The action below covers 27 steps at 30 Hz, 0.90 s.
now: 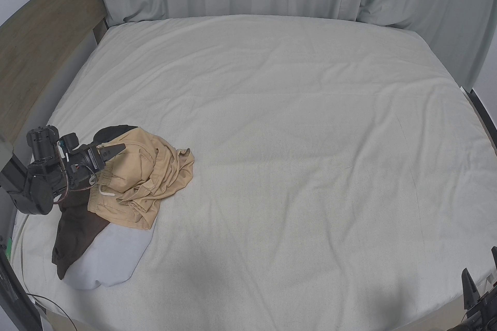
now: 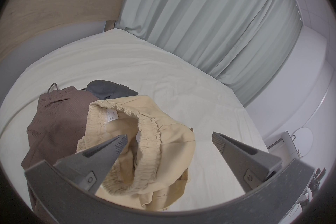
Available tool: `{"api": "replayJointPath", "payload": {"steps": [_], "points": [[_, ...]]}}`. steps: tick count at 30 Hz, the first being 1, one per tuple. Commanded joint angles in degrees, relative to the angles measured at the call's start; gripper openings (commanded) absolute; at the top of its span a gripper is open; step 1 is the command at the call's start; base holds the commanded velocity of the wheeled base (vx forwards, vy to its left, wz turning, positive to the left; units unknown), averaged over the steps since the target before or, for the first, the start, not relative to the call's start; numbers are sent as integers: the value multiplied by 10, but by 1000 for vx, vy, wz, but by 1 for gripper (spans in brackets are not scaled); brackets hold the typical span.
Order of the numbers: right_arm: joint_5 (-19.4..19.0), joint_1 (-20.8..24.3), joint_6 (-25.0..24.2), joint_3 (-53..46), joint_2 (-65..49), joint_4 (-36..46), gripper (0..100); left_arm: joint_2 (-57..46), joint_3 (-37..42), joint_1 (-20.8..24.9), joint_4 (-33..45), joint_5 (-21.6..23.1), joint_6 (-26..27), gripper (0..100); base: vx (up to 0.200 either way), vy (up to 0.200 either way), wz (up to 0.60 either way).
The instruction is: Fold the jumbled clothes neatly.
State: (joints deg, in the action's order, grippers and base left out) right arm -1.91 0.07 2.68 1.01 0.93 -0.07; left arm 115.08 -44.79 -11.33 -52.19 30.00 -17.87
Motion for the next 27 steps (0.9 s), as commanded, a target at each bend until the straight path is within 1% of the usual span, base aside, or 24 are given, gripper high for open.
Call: {"api": "replayJointPath", "payload": {"steps": [1, 5, 12, 23, 24, 27], "points": [[0, 0, 0, -10, -8, 0, 100, 20, -16, 3, 0, 1, -2, 100, 0, 0, 0], [0, 0, 0, -10, -8, 0, 100, 24, -24, 6, 0, 1, -3, 100, 0, 0, 0], [-1, 0, 0, -10, -8, 0, 100, 25, -26, 22, 0, 0, -22, 100, 0, 0, 0], [0, 0, 0, -10, -8, 0, 100, 30, -31, 23, 0, -3, -22, 100, 0, 0, 0], [0, 0, 0, -10, -8, 0, 100, 30, -31, 23, 0, -3, -22, 0, 0, 0, 0], [0, 0, 0, -10, -8, 0, 100, 30, -30, 22, 0, -3, -22, 0, 0, 0, 0]]}}
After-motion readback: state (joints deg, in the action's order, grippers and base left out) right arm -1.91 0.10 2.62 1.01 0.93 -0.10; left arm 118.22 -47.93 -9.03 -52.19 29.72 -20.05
